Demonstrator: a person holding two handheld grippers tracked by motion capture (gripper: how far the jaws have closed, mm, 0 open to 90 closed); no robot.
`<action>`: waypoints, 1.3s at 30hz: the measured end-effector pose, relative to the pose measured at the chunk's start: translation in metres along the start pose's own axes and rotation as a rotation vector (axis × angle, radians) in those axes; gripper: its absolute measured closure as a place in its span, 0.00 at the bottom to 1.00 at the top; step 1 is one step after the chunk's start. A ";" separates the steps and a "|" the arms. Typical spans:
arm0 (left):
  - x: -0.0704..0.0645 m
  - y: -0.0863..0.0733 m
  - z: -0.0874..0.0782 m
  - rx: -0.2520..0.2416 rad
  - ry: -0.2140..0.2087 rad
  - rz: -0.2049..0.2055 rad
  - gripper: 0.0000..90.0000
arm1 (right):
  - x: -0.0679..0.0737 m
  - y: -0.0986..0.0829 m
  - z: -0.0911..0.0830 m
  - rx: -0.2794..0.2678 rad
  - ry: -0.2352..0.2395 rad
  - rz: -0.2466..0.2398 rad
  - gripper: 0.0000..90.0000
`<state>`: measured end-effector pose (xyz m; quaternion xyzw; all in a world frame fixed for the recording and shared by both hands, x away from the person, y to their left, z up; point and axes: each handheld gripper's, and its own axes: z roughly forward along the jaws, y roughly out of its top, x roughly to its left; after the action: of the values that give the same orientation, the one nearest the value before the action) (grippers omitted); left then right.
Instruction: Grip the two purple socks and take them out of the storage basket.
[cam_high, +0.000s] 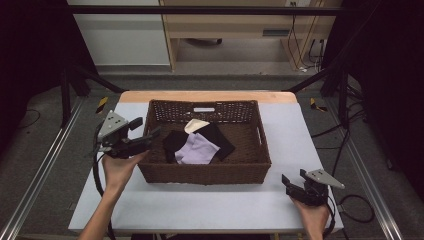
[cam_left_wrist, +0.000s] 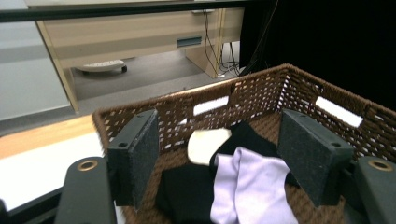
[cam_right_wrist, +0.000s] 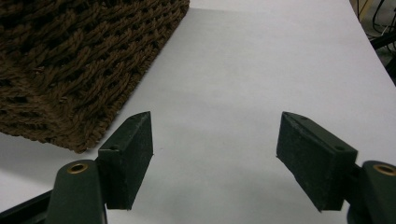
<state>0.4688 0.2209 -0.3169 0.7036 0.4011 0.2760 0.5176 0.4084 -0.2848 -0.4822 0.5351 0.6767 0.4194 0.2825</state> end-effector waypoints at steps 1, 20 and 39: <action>-0.001 0.002 0.003 0.001 -0.003 0.000 0.32 | 0.000 0.000 0.001 -0.001 -0.001 0.002 0.30; -0.013 0.012 0.094 0.070 -0.028 -0.004 0.36 | 0.001 -0.002 0.001 -0.003 -0.031 0.016 0.29; -0.042 -0.007 0.161 0.266 -0.046 0.062 0.42 | 0.004 -0.001 0.003 0.016 -0.033 -0.017 0.28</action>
<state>0.5740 0.1051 -0.3729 0.7842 0.4003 0.2202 0.4199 0.4092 -0.2804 -0.4844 0.5384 0.6798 0.4026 0.2929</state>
